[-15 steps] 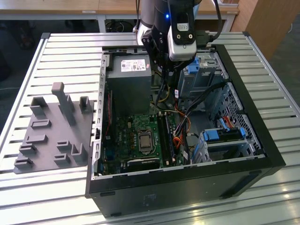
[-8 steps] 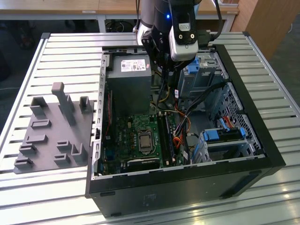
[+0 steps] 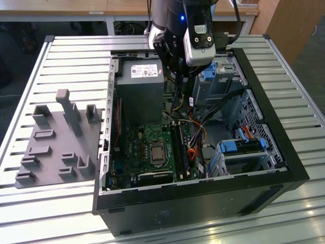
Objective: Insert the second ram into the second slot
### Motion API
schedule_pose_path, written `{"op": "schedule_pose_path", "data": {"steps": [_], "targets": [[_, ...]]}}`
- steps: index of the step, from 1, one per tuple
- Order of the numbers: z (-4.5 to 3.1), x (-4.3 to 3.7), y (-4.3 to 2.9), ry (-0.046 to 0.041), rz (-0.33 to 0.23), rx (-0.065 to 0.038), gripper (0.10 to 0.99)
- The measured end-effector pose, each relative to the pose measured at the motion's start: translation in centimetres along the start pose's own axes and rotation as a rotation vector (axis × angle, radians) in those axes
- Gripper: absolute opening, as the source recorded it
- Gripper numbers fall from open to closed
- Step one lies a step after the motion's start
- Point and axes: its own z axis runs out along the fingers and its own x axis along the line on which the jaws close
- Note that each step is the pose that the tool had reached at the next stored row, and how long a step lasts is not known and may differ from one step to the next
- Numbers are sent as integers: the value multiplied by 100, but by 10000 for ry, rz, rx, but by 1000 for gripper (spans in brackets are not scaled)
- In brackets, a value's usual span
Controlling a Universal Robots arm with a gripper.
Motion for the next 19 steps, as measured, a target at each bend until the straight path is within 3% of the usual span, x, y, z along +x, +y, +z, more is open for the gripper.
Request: {"op": "schedule_pose_path", "data": {"steps": [19], "targets": [[0,0,0,5,-127,-3,137]]}}
